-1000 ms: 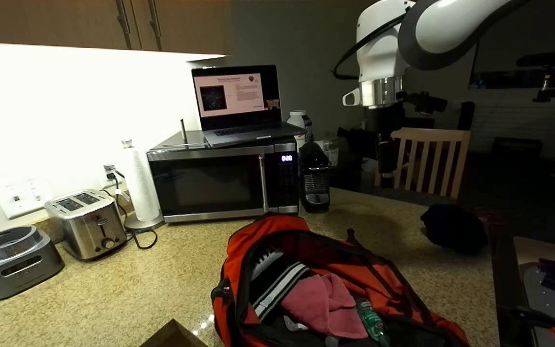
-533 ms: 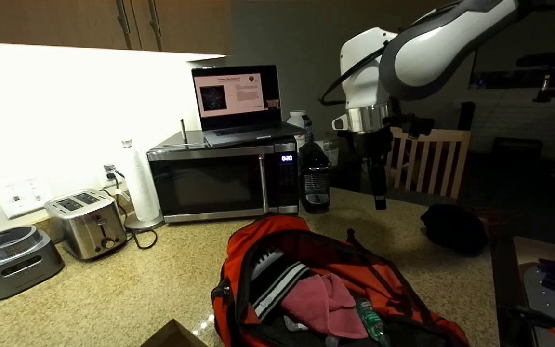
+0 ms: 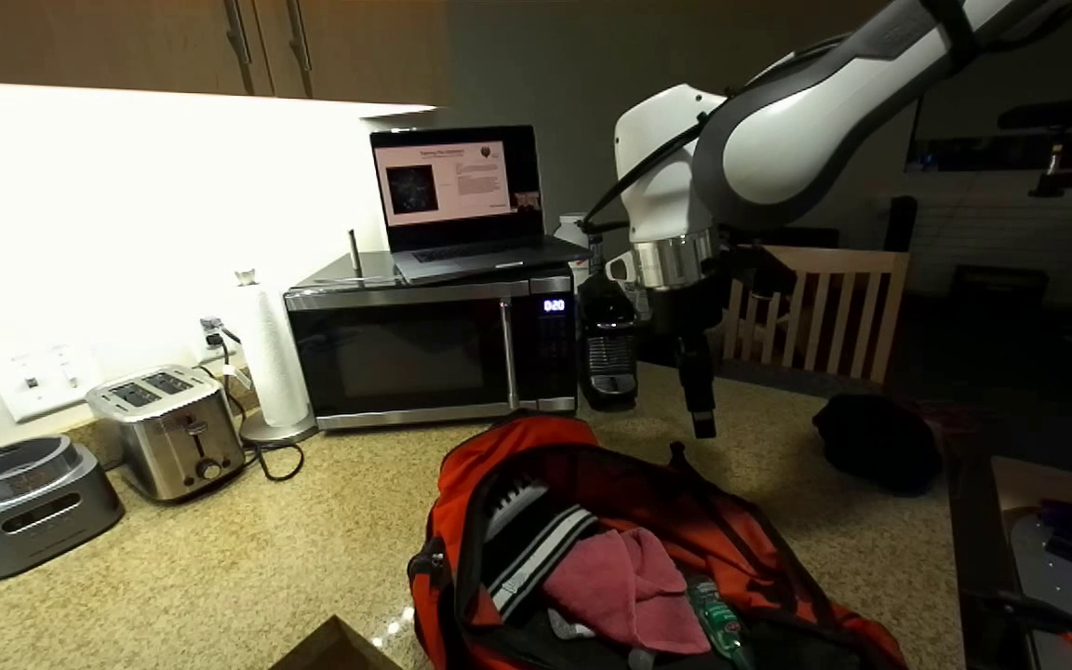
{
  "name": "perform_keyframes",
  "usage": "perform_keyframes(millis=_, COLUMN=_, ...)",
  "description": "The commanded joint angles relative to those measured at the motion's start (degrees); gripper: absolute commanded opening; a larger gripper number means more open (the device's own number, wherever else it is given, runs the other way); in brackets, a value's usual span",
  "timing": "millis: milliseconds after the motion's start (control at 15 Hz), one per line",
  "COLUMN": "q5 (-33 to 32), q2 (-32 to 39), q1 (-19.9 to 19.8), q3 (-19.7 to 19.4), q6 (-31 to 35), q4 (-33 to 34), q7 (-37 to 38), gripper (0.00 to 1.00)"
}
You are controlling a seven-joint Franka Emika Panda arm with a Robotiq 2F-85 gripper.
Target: Remove the towel from the bag
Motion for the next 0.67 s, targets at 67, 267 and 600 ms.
perform_keyframes(millis=67, q5=-0.9, q2=4.3, q1=1.4, q3=1.3, q6=0.6, q4=2.9, q7=1.5, gripper=1.00)
perform_keyframes(millis=267, q5=0.0, q2=4.0, q1=1.3, q3=1.4, q6=-0.3, q4=2.7, q7=0.2, gripper=1.00)
perform_keyframes(millis=600, q5=0.0, q2=4.1, q1=1.4, q3=1.5, q6=-0.4, q4=2.8, q7=0.2, gripper=1.00)
